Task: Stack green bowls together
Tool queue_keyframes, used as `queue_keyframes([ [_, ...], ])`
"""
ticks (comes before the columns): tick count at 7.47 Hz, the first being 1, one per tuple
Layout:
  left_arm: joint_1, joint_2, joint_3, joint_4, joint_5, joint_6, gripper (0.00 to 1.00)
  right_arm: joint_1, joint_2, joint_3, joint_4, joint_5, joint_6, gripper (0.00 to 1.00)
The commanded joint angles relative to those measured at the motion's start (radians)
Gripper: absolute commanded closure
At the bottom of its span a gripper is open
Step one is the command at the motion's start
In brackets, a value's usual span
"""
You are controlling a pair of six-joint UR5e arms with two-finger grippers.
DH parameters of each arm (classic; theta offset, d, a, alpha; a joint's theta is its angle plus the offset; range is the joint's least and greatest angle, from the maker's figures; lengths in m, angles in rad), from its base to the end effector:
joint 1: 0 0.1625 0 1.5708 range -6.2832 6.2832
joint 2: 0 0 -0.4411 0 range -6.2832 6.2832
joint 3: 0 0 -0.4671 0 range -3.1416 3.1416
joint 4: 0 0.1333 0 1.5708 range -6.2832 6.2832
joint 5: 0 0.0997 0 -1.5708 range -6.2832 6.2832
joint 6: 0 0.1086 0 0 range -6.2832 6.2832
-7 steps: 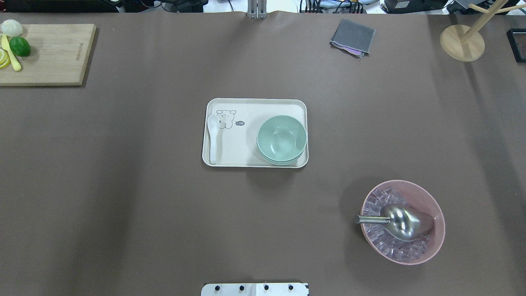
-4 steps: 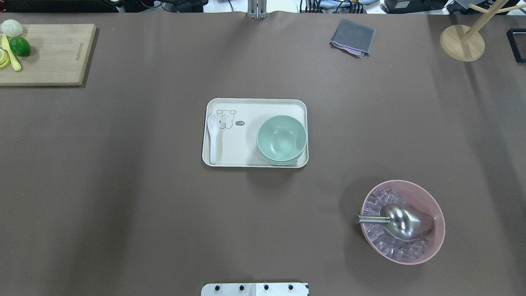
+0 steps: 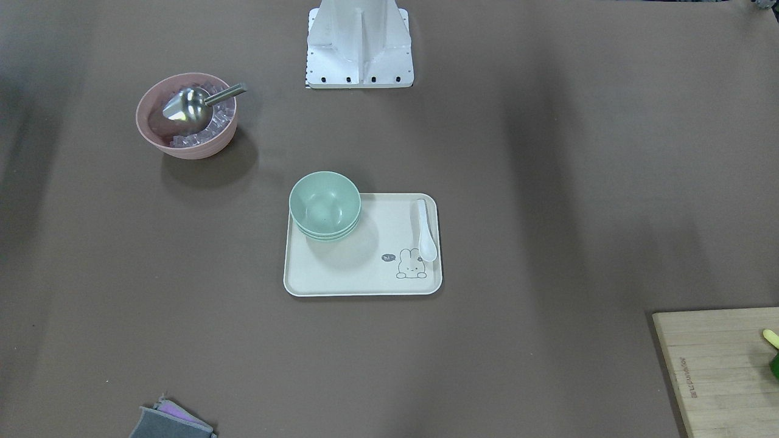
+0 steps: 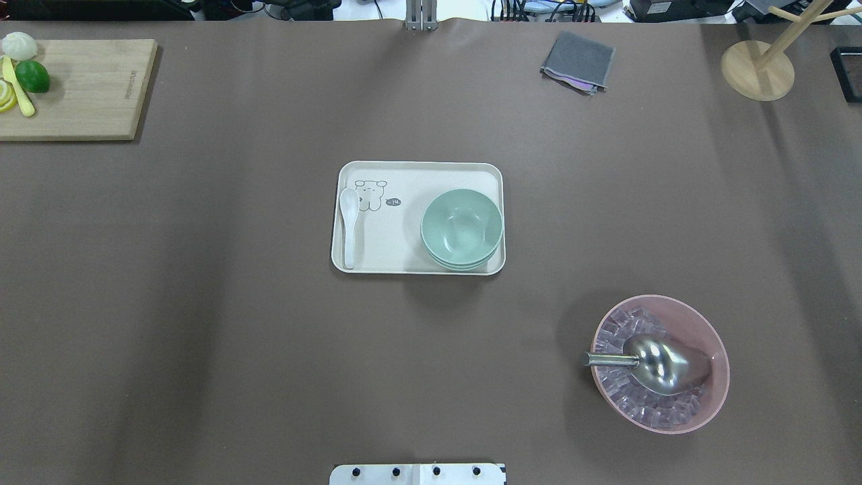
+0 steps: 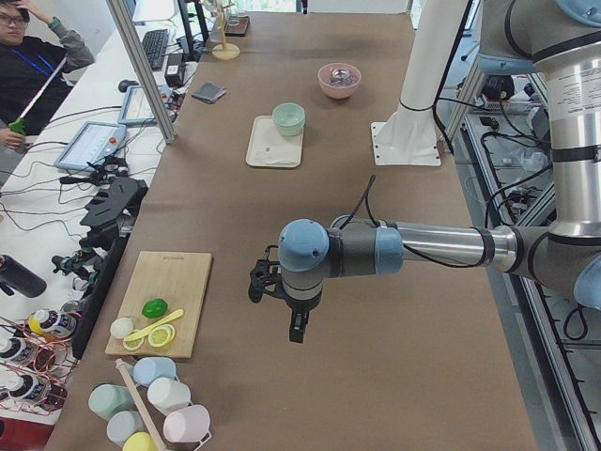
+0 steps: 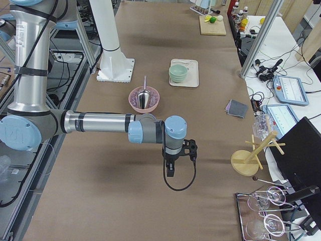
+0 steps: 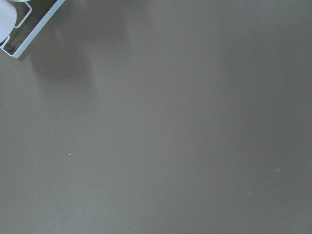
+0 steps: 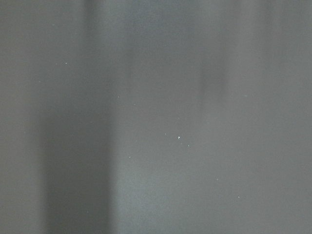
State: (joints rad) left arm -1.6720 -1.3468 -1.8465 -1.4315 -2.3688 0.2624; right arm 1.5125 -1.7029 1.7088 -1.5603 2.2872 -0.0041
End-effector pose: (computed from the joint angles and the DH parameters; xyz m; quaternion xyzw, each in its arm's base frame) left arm -0.1019 -0.4532 0.6527 0.0305 0.3890 0.0572 0.9189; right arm 0.0322 -0.5128 0.6773 -0.0018 -0.3507 -0.0321 0.9360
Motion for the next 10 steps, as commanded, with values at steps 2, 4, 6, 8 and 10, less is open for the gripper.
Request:
queue_keyframes([
  [2, 0.000, 0.002, 0.004, -0.001, -0.001, 0.000, 0.02, 0.001, -0.004, -0.003, -0.003, 0.005, 0.001, 0.00],
  [4, 0.000, -0.002, 0.003, -0.001, 0.000, 0.000, 0.02, 0.024, -0.001, -0.003, -0.001, -0.002, 0.001, 0.00],
  [6, 0.000, -0.014, 0.003, -0.001, 0.011, 0.000, 0.02, 0.035, -0.007, -0.003, -0.001, 0.000, 0.001, 0.00],
  [8, 0.001, -0.014, -0.003, -0.001, 0.065, 0.000, 0.02, 0.035, -0.015, 0.000, -0.001, 0.000, 0.001, 0.00],
  [10, 0.000, -0.012, -0.003, -0.001, 0.065, 0.000, 0.02, 0.035, -0.015, 0.000, -0.001, 0.000, 0.001, 0.00],
])
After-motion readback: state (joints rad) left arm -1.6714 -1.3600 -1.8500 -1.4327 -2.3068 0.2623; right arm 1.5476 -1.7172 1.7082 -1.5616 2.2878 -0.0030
